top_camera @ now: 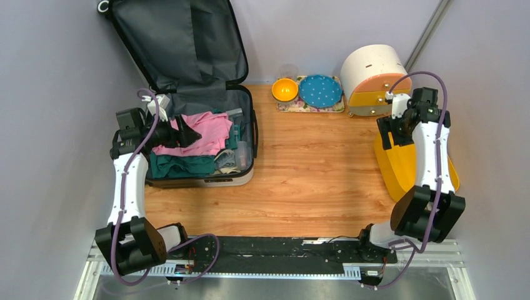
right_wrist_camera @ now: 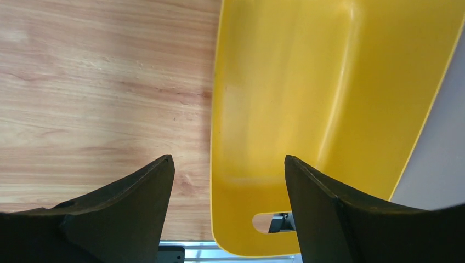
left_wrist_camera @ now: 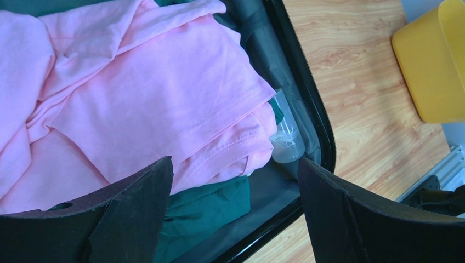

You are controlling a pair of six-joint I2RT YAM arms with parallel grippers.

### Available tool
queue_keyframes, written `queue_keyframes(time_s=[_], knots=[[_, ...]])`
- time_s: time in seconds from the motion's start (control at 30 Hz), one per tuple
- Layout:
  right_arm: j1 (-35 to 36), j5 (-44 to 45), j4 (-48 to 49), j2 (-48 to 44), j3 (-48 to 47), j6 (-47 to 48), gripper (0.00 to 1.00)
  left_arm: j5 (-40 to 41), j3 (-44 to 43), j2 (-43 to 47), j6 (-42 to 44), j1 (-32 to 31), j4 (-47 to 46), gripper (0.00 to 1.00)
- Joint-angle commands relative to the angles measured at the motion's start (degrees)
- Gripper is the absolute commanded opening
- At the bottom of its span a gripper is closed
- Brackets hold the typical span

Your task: Open, take out, and arrange the luggage

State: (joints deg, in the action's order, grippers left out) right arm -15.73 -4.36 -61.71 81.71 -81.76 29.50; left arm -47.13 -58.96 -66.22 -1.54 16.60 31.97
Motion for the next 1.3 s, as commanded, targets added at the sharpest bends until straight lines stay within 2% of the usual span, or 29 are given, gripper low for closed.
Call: queue_keyframes(time_s=[0.0, 0.27, 0.4, 0.5, 0.53, 0.6, 0.63, 0.73, 0.87, 0.97, 1.13, 1.2, 1.27], knots=[[-2.4, 2.9, 0.1, 5.3, 0.5, 2.8, 0.77, -0.9, -2.4, -0.4, -1.7, 0.2, -1.7, 0.91], [-2.7, 4.3, 3.6, 12.9, 0.5, 2.5, 0.72, 1.2, -1.6, 0.6, -0.4, 0.2, -0.9, 0.91], [-2.7, 4.3, 3.5, 15.3, -0.2, 1.4, 0.63, 1.4, -1.0, 0.9, -0.4, 0.2, -0.9, 0.91], [-2.7, 3.3, 3.1, 15.9, -0.6, 1.1, 0.5, 1.5, -0.7, 0.8, -0.5, 0.2, -1.0, 0.91], [-2.6, 2.5, 3.0, 15.9, -0.7, 1.1, 0.4, 1.5, -0.6, 0.9, -0.5, 0.2, -1.1, 0.91], [-2.7, 1.2, 2.0, 15.8, -0.8, 1.2, 0.3, 1.6, -0.3, 1.0, -0.6, 0.2, -1.3, 0.91], [-2.6, -1.1, 1.6, 15.5, -0.8, 1.4, 0.19, 1.5, -0.3, 0.9, -0.6, 0.2, -1.3, 0.91], [-1.9, -7.5, -1.4, 14.0, -0.6, 2.3, 0.0, 1.3, -0.3, 0.7, -0.7, 0.3, -1.5, 0.91], [2.5, -14.9, -5.3, 10.2, 1.2, 5.6, 0.0, 1.8, -1.9, -0.7, 1.3, 0.2, -0.2, 0.9], [9.0, -19.4, -5.8, 6.3, 4.2, 6.5, 0.0, 2.3, -4.7, -2.9, 3.5, 0.2, 2.2, 0.9], [25.1, -21.4, -3.4, 2.4, 9.3, 7.1, 0.0, 1.9, -8.6, -6.8, 6.4, 0.2, 5.1, 0.89], [30.5, -21.2, -2.1, 1.6, 11.8, 7.0, 0.0, -0.5, -9.9, -8.0, 11.3, 0.1, 7.8, 0.87], [33.5, -20.8, -1.3, 1.3, 13.2, 7.9, 0.0, -3.2, -10.7, -8.6, 20.0, 0.2, 11.7, 0.85]])
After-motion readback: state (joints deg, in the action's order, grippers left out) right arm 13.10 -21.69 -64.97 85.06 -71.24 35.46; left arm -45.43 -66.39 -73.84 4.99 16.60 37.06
